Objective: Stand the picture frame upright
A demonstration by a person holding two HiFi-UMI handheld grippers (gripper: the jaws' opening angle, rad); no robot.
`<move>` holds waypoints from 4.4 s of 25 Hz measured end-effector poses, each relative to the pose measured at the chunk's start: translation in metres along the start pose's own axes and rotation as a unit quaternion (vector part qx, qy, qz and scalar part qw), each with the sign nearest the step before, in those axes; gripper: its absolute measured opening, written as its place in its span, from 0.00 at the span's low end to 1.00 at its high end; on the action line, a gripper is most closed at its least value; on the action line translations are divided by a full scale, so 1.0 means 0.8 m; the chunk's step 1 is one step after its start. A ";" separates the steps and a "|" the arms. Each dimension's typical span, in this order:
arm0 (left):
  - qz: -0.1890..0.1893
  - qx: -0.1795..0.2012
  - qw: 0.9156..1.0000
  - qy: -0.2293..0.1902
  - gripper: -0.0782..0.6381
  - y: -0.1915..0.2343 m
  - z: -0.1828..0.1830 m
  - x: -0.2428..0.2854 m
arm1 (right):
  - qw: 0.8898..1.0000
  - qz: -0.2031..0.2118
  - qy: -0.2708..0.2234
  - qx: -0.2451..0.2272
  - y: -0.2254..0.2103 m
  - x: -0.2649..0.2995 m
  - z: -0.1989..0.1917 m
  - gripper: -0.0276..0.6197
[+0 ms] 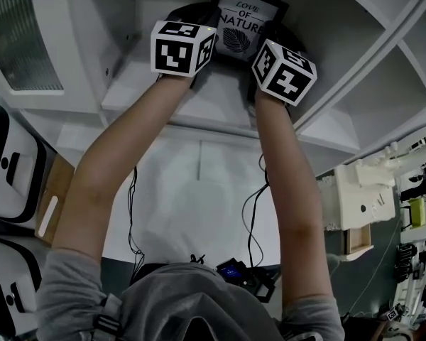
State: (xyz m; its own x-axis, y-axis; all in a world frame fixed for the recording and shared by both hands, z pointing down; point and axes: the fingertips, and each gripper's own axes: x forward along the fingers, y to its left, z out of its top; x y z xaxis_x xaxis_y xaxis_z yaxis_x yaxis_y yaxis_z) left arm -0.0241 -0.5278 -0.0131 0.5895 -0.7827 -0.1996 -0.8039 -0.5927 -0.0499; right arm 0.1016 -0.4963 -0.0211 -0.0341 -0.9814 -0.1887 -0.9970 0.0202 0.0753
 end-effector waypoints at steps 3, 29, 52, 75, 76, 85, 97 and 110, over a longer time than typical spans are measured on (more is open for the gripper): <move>0.001 -0.005 1.000 0.010 0.21 0.006 -0.002 0.013 | 1.000 -0.003 0.004 -0.002 -0.003 0.015 -0.003 0.18; -0.017 -0.015 1.000 0.015 0.21 -0.012 -0.008 0.038 | 0.998 0.034 -0.029 -0.039 0.017 0.008 0.003 0.23; -0.039 -0.009 0.999 -0.006 0.21 -0.039 0.001 0.043 | 0.999 0.040 -0.018 -0.001 0.013 0.006 -0.010 0.23; -0.029 -0.006 0.999 -0.033 0.15 -0.032 0.015 0.017 | 0.999 0.046 -0.025 0.005 0.018 -0.010 -0.004 0.13; -0.031 -0.006 0.999 -0.034 0.14 -0.034 0.015 0.015 | 0.999 0.046 -0.027 0.004 0.018 -0.012 -0.003 0.11; -0.048 -0.012 0.998 -0.036 0.12 -0.041 0.022 -0.010 | 0.997 0.053 -0.055 -0.016 0.027 -0.044 0.024 0.09; -0.055 0.061 0.994 -0.065 0.12 -0.063 0.053 -0.079 | 0.995 0.065 -0.073 0.005 0.035 -0.105 0.049 0.09; -0.068 0.058 0.993 -0.083 0.12 -0.106 0.071 -0.162 | 0.991 0.104 -0.084 0.020 0.039 -0.201 0.062 0.09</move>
State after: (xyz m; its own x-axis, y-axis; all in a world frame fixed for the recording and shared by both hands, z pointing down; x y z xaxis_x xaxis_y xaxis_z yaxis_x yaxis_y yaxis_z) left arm -0.0370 -0.3653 -0.0384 0.6793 -0.6497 -0.3412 -0.7276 -0.6567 -0.1983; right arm 0.0726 -0.3286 -0.0366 -0.2472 -0.9099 -0.3330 -0.9690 0.2300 0.0908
